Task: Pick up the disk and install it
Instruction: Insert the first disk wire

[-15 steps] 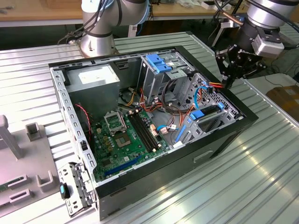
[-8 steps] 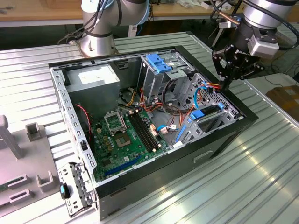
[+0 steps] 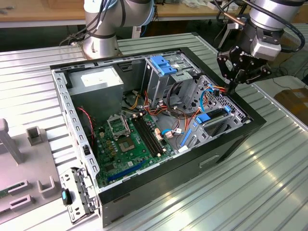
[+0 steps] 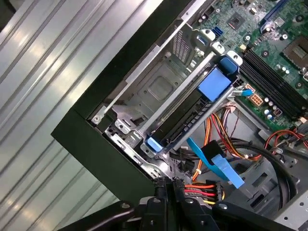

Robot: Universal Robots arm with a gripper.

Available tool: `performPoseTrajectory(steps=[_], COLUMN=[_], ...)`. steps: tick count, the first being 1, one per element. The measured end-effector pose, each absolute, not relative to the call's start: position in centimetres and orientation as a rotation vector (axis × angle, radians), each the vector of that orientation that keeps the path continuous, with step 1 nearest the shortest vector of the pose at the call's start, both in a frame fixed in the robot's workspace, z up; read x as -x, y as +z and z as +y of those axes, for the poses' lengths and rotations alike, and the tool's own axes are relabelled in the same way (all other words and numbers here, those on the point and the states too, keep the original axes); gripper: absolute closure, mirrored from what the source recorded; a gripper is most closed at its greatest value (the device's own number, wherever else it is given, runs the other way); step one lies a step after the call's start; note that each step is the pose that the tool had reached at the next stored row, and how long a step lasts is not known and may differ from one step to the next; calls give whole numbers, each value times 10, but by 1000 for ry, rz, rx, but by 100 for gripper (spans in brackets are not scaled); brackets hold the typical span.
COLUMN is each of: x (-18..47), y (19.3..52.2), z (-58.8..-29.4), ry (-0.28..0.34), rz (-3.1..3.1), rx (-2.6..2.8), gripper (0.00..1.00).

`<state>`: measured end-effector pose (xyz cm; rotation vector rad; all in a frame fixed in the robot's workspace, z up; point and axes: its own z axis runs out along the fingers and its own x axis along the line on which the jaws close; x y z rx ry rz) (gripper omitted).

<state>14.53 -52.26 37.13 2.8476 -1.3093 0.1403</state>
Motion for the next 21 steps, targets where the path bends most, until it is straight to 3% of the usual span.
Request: performPoseTrajectory(steps=[21], x=[-144], y=[374], z=[-523], ry=[135], rz=[-1799], rx=[-2547], gripper=[84])
